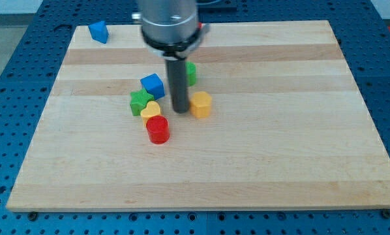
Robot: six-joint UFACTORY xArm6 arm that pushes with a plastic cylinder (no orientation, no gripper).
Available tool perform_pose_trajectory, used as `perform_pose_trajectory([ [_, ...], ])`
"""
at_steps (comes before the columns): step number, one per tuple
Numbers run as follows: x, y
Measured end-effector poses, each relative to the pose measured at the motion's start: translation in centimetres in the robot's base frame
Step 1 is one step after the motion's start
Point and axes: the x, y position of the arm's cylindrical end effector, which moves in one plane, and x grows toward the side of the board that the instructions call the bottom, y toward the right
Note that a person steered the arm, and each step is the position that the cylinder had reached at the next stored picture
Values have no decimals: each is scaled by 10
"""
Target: Push the yellow hexagon towards the top right
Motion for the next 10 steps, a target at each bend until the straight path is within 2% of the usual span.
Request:
perform_pose_trajectory([
  [1, -3, 56],
  [2, 4, 42],
  [3, 31, 0],
  [4, 46, 15],
  [5, 16, 65],
  [6, -32, 122],
  [7, -33, 119],
  [8, -1, 87],
  [9, 6, 107],
  [10, -19, 158],
])
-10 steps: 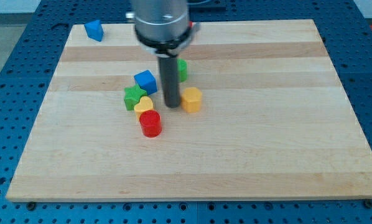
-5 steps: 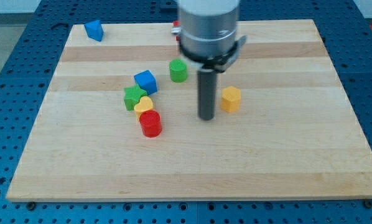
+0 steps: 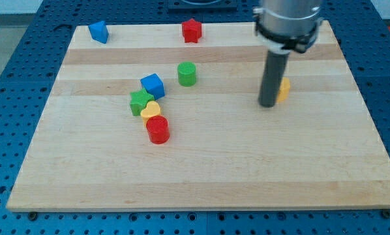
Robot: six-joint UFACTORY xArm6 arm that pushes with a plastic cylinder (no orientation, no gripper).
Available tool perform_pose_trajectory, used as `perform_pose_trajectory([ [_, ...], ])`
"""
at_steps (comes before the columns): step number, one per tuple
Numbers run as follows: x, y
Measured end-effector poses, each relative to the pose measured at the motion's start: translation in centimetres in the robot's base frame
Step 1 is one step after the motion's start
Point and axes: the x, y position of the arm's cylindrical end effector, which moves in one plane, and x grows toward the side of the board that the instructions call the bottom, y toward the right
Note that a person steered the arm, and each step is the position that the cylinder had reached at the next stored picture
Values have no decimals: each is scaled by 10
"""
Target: Push the yellow hexagon towards the top right
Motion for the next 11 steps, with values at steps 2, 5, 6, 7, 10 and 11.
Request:
perform_pose_trajectory([
  [2, -84, 64],
  [5, -97, 97],
  [6, -137, 97],
  [7, -152, 97],
  [10, -125, 39],
  [11, -158, 38],
])
